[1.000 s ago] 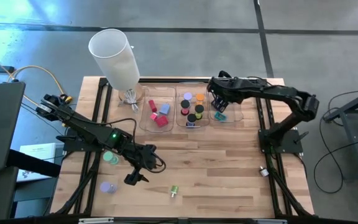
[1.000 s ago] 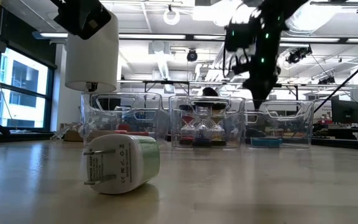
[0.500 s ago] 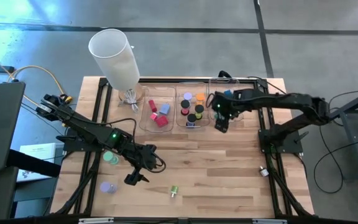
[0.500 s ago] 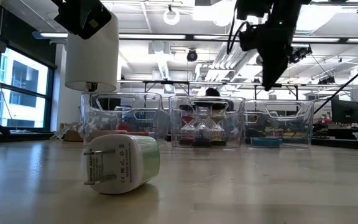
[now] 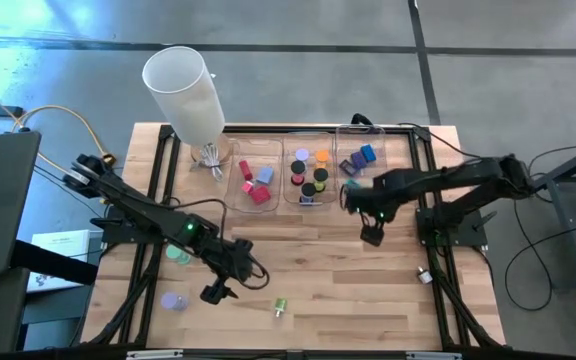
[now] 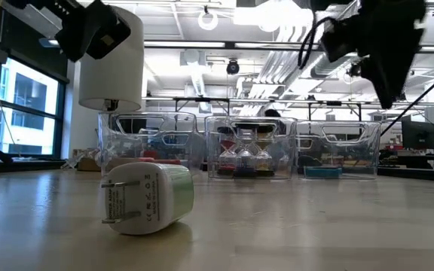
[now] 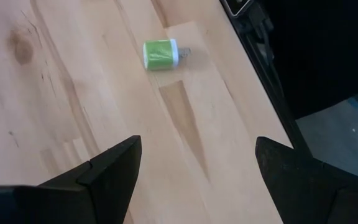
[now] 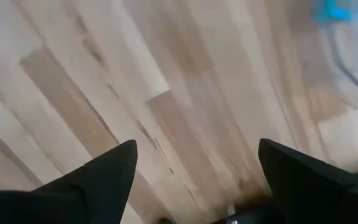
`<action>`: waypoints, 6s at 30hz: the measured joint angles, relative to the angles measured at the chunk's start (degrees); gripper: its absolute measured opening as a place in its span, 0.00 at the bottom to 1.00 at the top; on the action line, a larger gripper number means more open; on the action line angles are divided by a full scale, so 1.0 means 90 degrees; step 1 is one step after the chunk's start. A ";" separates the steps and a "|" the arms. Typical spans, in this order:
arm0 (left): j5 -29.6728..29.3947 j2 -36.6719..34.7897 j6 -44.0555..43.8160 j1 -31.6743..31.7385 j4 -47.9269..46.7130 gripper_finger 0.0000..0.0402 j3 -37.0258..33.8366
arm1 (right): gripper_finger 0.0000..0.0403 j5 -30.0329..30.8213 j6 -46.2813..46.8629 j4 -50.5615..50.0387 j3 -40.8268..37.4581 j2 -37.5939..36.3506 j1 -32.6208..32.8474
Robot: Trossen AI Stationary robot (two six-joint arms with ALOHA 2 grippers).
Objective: Pick & Place Office items
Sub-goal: Put the white charger adapter into the left transparent bin
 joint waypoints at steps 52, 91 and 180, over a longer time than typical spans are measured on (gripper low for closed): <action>-0.0012 0.0054 0.0628 0.0029 0.0069 0.77 0.0000 | 0.80 -0.2784 0.4531 0.1398 -0.3116 0.0087 0.3061; -0.0009 0.0052 0.0757 0.0029 0.0081 0.77 0.0002 | 0.65 -0.3393 0.5644 0.3291 -0.3906 0.0090 0.3698; -0.0214 0.1771 -0.4303 0.2154 1.1445 0.77 -0.1654 | 0.29 0.4139 -0.4367 0.9044 -0.0960 0.0236 0.2377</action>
